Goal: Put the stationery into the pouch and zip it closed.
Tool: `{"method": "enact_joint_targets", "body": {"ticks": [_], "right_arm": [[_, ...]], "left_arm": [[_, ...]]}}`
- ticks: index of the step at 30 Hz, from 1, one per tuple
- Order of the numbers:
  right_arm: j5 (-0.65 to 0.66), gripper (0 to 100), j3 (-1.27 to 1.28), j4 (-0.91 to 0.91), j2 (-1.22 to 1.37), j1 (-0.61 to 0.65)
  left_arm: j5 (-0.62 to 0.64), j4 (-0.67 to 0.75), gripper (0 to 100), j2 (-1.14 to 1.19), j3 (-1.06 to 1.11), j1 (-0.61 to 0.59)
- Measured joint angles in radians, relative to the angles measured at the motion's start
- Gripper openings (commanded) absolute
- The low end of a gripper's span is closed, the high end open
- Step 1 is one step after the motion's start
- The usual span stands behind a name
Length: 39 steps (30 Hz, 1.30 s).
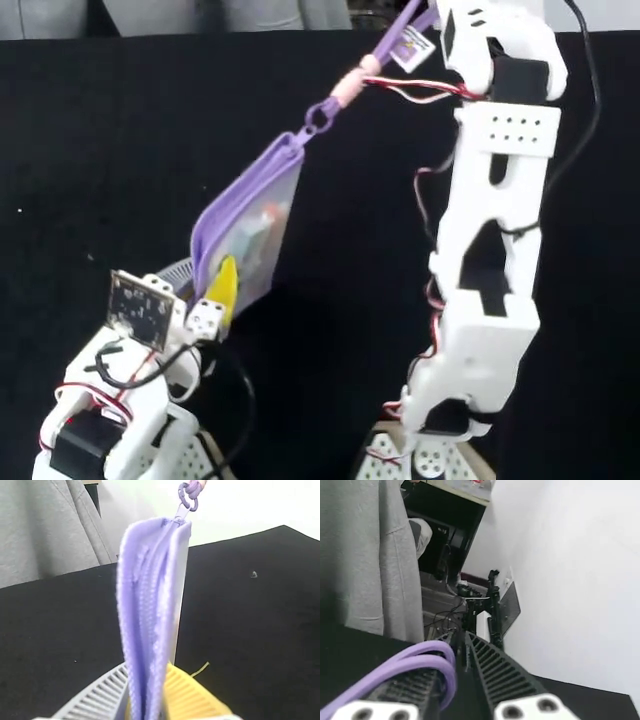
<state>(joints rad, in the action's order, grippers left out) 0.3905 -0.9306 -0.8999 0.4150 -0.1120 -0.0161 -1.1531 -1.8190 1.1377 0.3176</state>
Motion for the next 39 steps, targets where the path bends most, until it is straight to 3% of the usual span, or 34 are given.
{"method": "enact_joint_targets", "body": {"ticks": [3,8,14,21,32,39], "right_arm": [[-0.002,1.2,-0.003,-0.048,0.002,0.051],[-0.003,1.2,-0.005,-0.110,0.002,0.149],[-0.003,1.5,-0.005,-0.112,0.025,0.212],[-0.003,1.5,-0.005,-0.112,0.044,0.221],[-0.003,2.4,-0.005,-0.170,0.048,0.219],[-0.008,28.6,-0.183,-0.365,0.048,0.221]], "left_arm": [[0.002,0.041,10,-0.006,0.025,-0.026],[0.011,0.198,38,-0.008,0.127,-0.164],[0.160,0.345,35,0.003,0.241,-0.275],[0.166,0.373,34,0.003,0.238,-0.330],[0.172,0.365,34,-0.008,0.032,-0.615],[0.172,0.124,34,-0.009,-0.146,-0.626]]}}
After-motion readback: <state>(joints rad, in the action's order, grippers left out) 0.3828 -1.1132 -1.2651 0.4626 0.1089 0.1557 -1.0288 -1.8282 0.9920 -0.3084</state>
